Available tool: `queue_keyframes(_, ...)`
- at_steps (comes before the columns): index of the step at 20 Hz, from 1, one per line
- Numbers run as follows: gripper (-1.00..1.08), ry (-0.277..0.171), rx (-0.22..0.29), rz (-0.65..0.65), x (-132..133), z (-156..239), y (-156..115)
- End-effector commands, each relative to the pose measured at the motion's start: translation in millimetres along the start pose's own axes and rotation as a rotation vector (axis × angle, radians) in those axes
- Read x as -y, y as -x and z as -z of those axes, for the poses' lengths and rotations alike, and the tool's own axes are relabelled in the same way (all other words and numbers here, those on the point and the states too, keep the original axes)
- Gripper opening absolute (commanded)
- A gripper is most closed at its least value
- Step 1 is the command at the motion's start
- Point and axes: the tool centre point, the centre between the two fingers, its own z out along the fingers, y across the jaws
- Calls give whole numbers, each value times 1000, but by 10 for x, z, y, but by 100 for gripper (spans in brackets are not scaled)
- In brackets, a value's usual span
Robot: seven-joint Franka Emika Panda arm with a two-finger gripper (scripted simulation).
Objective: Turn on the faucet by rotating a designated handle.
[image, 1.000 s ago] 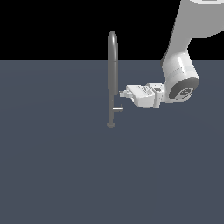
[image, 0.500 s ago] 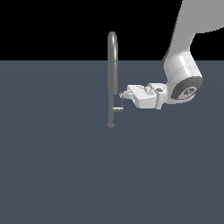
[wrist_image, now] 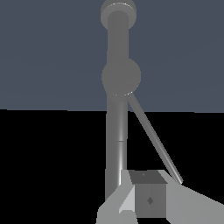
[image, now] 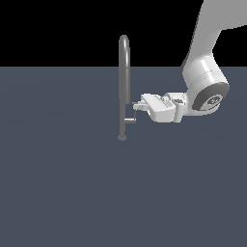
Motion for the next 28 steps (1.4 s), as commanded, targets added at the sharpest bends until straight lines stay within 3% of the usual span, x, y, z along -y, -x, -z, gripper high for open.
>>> queue_keyframes(1, -100, 1, 1, -3, -67, 2, -42)
queue_keyframes(8, -100, 4, 5, -11, -337, 4, -210)
queue_keyframes(10, -100, 1, -1, 10, -230, 1, -109)
queue_keyframes(17, -100, 5, 5, -13, -514, 3, -538)
queue_keyframes(18, -100, 5, 5, -13, -514, 3, -538)
queue_keyframes(19, -100, 8, 4, 18, -404, 0, -340)
queue_keyframes(28, -100, 5, 5, -10, -483, 1, -830)
